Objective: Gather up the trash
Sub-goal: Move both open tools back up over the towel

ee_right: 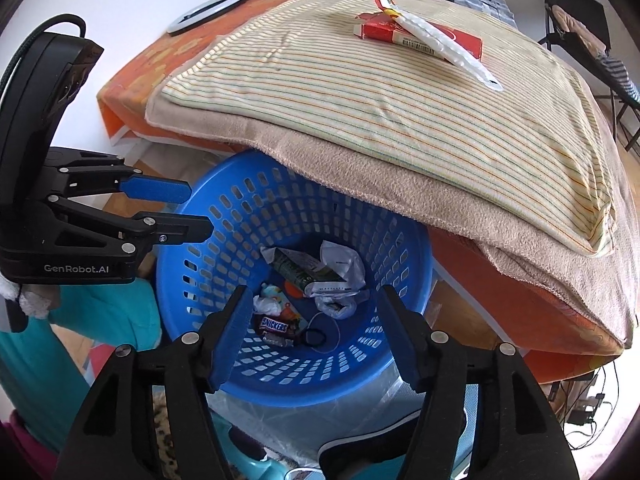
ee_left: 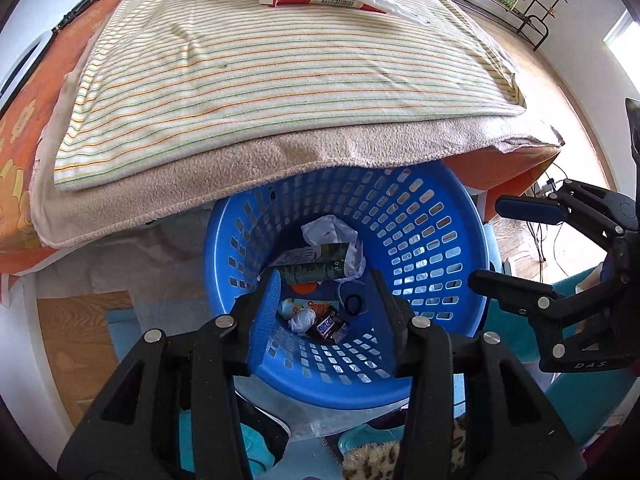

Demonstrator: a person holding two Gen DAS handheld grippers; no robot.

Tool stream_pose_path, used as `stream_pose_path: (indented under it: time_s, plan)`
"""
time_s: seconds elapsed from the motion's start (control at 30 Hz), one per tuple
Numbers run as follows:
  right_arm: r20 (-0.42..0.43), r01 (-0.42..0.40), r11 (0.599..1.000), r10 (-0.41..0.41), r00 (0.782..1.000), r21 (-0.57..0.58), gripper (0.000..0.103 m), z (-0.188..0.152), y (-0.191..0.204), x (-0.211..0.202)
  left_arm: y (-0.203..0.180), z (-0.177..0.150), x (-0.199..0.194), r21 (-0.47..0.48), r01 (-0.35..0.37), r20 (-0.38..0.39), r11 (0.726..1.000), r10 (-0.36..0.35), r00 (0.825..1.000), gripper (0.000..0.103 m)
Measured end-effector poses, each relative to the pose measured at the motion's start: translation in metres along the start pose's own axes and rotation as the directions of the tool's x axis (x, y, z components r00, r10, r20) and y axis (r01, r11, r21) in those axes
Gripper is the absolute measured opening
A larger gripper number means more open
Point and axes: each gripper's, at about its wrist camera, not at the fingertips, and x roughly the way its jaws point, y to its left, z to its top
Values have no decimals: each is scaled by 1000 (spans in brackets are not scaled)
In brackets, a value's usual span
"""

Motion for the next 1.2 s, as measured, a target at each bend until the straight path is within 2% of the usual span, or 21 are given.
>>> stream_pose_path:
  time_s: [0.17,0.23,0.47,0.87,1.2]
  plan:
    - [-6,15,1000,-15,1000,-3,67,2,0,-1,-1,4,-4,3,-3,6,1000,3,1000,45]
    - [-5,20,1000,-20,1000,-5,67,3,1,-2,-2,6,-6,3,-2,11,1000,2,1000,49]
    - [40,22,1000,-22,999,-2,67,23,-7,-18,-2,28,-22,23,-8,59,1000,7,998,51]
    - [124,88,995,-92,988,36,67,96,-58,-33,13,86,-43,50,-36,139,998,29,990,51]
    - [101,156,987,-158,982,24,67,156,-87,5,27,134,-46,48,-46,172,998,37,984,51]
